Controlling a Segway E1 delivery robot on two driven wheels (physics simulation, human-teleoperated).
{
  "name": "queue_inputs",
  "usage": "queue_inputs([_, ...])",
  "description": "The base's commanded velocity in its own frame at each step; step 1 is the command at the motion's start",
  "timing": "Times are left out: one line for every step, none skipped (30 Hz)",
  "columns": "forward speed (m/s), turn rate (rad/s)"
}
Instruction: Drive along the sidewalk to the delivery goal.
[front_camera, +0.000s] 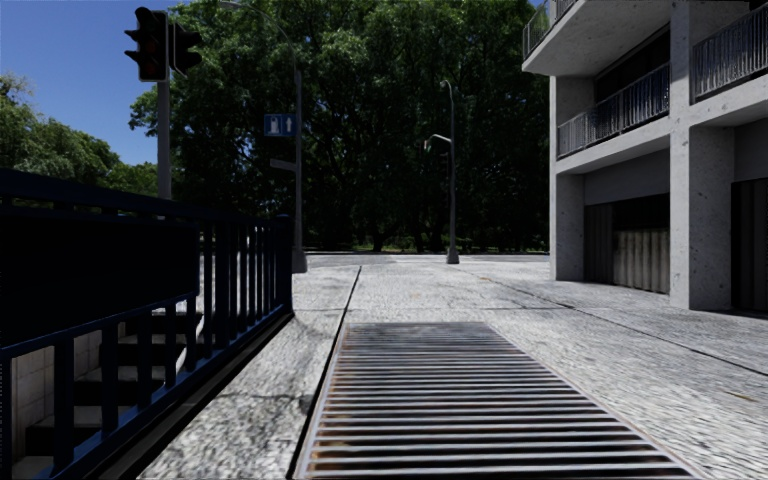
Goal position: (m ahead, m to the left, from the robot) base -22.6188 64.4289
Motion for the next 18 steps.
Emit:
queue_inputs([2.0, 0.0])
queue_inputs([2.0, 0.0])
queue_inputs([2.0, 0.0])
queue_inputs([2.0, 0.0])
queue_inputs([2.0, 0.0])
queue_inputs([2.0, 0.0])
queue_inputs([2.0, 0.0])
queue_inputs([2.0, 0.0])
queue_inputs([2.0, 0.0])
queue_inputs([2.0, 0.0])
queue_inputs([2.0, 0.0])
queue_inputs([2.0, 0.0])
queue_inputs([2.0, 0.0])
queue_inputs([2.0, 0.0])
queue_inputs([2.0, 0.0])
queue_inputs([2.0, 0.0])
queue_inputs([2.0, 0.0])
queue_inputs([2.0, 0.0])
